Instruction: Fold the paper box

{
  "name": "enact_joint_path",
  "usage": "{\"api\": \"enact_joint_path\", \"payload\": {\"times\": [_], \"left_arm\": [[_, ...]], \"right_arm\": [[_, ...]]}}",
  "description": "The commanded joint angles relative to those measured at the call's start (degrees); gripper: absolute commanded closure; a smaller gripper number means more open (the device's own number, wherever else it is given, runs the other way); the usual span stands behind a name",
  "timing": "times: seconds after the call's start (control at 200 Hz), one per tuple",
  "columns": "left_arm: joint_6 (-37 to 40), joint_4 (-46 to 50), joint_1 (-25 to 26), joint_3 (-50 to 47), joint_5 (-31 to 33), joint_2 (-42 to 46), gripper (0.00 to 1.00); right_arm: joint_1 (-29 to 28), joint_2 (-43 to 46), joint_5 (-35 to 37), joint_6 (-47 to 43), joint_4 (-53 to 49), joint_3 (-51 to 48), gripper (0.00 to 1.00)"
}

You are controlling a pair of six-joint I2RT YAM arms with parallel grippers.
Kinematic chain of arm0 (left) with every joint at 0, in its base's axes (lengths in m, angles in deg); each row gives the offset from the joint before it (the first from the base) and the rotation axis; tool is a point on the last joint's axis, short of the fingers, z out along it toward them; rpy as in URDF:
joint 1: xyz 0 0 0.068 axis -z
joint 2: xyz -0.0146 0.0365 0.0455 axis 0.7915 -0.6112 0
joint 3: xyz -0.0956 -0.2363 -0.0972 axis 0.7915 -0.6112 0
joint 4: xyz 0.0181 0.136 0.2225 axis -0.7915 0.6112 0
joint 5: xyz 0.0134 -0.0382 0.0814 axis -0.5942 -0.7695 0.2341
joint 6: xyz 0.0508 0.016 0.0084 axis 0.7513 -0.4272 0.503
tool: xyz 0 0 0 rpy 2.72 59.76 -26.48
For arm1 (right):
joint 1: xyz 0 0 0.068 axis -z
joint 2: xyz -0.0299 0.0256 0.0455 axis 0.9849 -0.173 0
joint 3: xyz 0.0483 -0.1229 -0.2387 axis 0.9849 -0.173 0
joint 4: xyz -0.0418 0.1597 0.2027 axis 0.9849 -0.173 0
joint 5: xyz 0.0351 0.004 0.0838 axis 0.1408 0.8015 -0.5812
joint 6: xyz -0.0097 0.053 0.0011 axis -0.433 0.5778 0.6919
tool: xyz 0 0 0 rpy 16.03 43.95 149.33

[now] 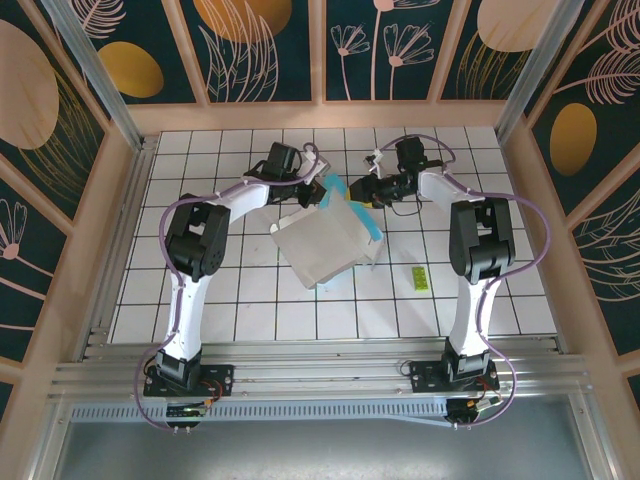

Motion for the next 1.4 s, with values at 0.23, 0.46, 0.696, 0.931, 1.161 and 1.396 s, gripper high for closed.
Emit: {"api": "enact_joint_path", "payload": {"times": [0.23,0.46,0.696,0.931,1.161,1.396], "left_arm": [[-1.0,-2.8,3.0,-2.2,8.8,-2.2,0.80],[-0.6,-0.6,3.0,0.0,8.0,-3.6,0.98],[-1.2,-0.5,3.0,-0.3,8.1,-3.3,0.83],[-2.0,-0.8,3.0,0.2,8.2,-3.5,0.98],[-3.2,-2.5,3.0,-1.6,10.9,-2.6,1.00],[-6.0,-7.2,3.0,-6.4,11.8,0.8,0.83]], "right_arm": [[-0.7,-1.8,1.9,-1.0,-2.0,1.1,0.56],[-0.8,-1.6,2.0,-0.8,-1.9,1.1,0.56],[-0.7,-1.6,2.6,-0.1,-1.7,1.3,0.52],[-0.8,-1.1,2.9,0.4,-1.6,2.3,0.51],[-0.7,-0.5,3.4,0.8,-1.2,2.5,0.50],[-1.0,-0.4,6.2,-1.0,-2.8,2.9,0.51]]}}
